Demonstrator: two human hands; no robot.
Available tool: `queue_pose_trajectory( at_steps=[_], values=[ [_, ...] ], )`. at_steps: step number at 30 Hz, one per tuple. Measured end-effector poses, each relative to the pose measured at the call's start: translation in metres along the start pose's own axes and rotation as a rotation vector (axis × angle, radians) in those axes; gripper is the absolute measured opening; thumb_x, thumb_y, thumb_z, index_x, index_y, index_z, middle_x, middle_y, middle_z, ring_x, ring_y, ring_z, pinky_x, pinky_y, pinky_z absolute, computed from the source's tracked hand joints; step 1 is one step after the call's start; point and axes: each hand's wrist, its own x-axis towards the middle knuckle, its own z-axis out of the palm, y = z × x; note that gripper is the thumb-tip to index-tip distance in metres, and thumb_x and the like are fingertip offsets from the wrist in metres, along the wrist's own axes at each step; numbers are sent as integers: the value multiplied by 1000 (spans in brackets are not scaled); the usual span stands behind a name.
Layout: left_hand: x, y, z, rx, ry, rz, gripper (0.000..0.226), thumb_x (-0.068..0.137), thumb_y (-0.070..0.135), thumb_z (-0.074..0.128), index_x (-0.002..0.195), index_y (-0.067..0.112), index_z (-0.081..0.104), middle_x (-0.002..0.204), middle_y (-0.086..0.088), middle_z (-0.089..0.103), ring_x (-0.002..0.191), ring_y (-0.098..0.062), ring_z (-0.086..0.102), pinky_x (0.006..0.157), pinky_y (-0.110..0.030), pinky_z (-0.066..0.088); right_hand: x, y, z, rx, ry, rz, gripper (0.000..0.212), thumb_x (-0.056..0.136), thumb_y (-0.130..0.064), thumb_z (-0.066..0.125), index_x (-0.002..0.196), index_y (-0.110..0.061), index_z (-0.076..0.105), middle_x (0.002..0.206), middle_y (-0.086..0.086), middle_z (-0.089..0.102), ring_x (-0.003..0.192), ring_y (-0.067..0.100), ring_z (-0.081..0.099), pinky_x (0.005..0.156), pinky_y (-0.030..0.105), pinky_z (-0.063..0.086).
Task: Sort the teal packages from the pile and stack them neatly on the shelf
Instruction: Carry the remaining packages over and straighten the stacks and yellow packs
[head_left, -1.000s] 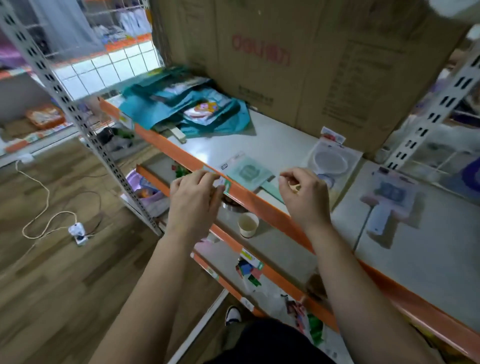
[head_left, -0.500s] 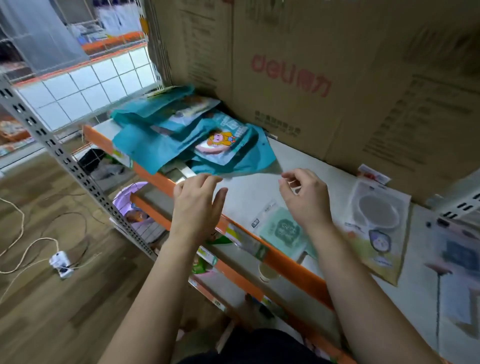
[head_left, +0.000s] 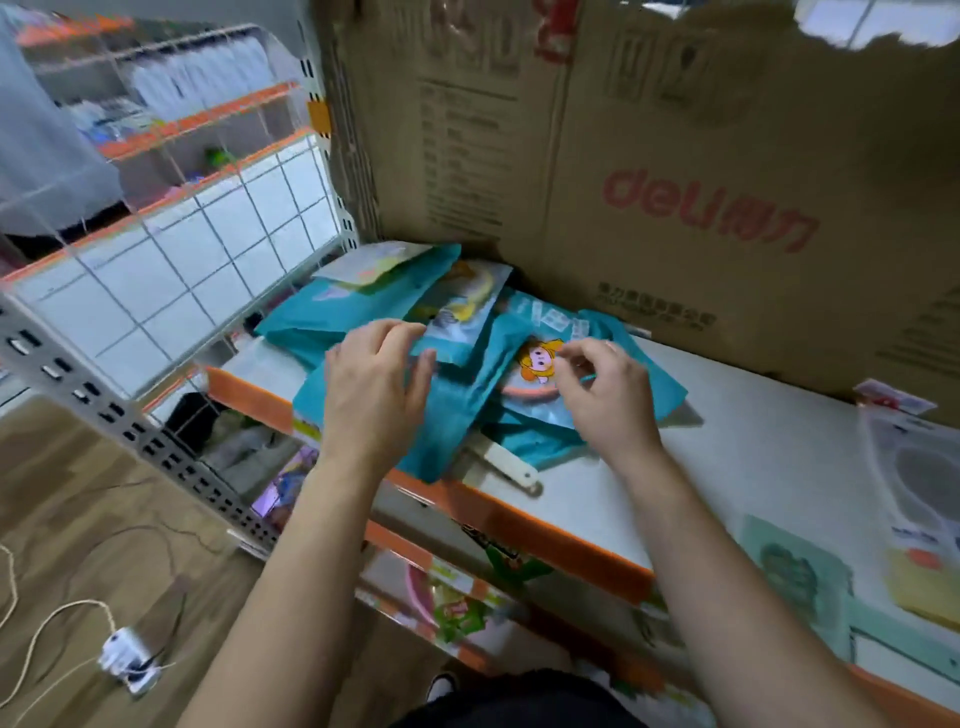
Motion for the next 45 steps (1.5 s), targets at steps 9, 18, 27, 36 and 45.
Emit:
queue_pose_trajectory(
  at_steps=[9,18,27,36,45],
  values=[
    [57,-73,-2,-51,-28,36,30,97,25,54,119,6,63,116,-13,63,108,-33,55,90,-46,41,10,-24,39,-51,59,56,11,91,-17,61,96,-14,70,91,-2,63,82,9,55,72,20,38],
    [120,-102,25,-108,-296,-33,39,94,39,56,106,3,63,108,-13,63,101,-34,57,80,-40,45,5,-8,36,-108,139,147,9,92,-20,62,97,-18,70,90,-7,62,78,-2,54,66,2,37],
    [116,-92,34,-313,-172,21,28,98,27,55,104,8,74,110,-9,72,103,-30,64,86,-40,50,-11,7,30,-110,178,244,10,92,-19,61,98,-16,69,95,-3,64,84,-4,55,66,5,41],
    [69,-27,31,-291,-208,274,24,96,38,54,97,29,77,100,7,67,99,-20,57,84,-39,35,-22,12,18,-89,233,246,10,93,-17,61,98,-16,70,93,-5,64,83,0,57,69,17,49],
    [86,-43,40,24,-117,-102,60,90,59,48,121,10,62,120,-18,59,111,-39,48,87,-44,38,-35,18,8,-115,247,259,11,93,-18,60,97,-17,70,93,-4,65,83,-1,55,64,6,41]
  ],
)
